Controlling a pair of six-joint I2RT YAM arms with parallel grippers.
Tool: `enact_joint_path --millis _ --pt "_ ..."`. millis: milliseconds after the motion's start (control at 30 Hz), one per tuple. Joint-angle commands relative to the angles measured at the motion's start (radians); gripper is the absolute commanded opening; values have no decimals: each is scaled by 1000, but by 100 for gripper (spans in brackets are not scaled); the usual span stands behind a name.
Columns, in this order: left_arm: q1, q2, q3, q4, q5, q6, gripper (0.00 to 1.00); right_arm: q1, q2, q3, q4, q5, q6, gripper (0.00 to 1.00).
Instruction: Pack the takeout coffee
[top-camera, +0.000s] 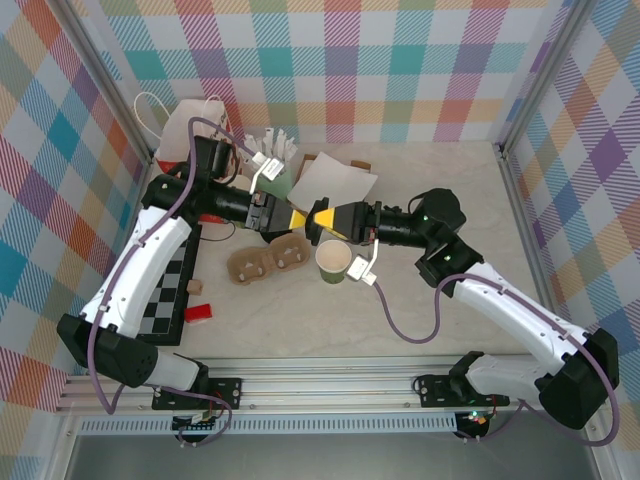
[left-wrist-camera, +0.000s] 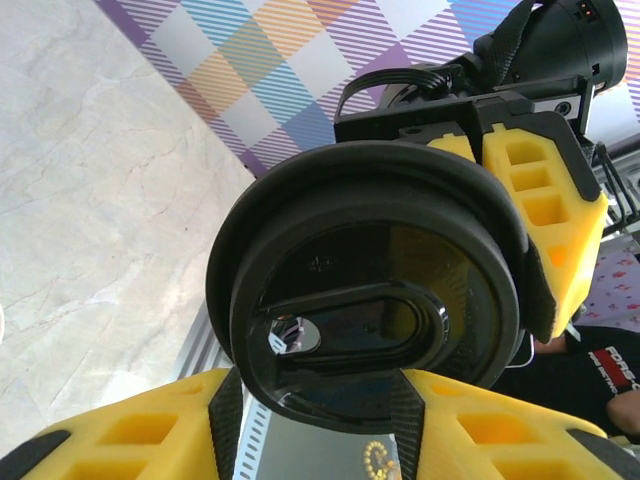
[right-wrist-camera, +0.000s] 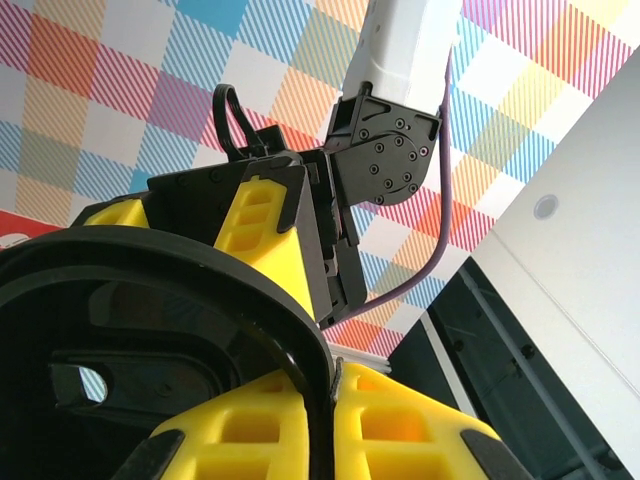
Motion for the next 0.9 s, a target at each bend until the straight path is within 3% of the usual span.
enact_joint_path --millis 0,133,433,533,767,867 --pt "1 11 6 -6 14 11 47 10 2 30 30 -21 37 0" --pt "25 9 12 -32 -13 26 56 10 -15 33 28 -23 45 0" --pt "28 -14 -16 -3 32 11 58 15 -15 41 77 -17 128 0" --pt "36 -31 -15 36 25 -30 59 15 -8 44 127 -7 197 0" --pt "54 -75 -49 226 33 -265 59 16 -33 32 84 11 232 0" --pt "28 -93 -49 202 40 -259 59 17 -18 33 138 14 278 0"
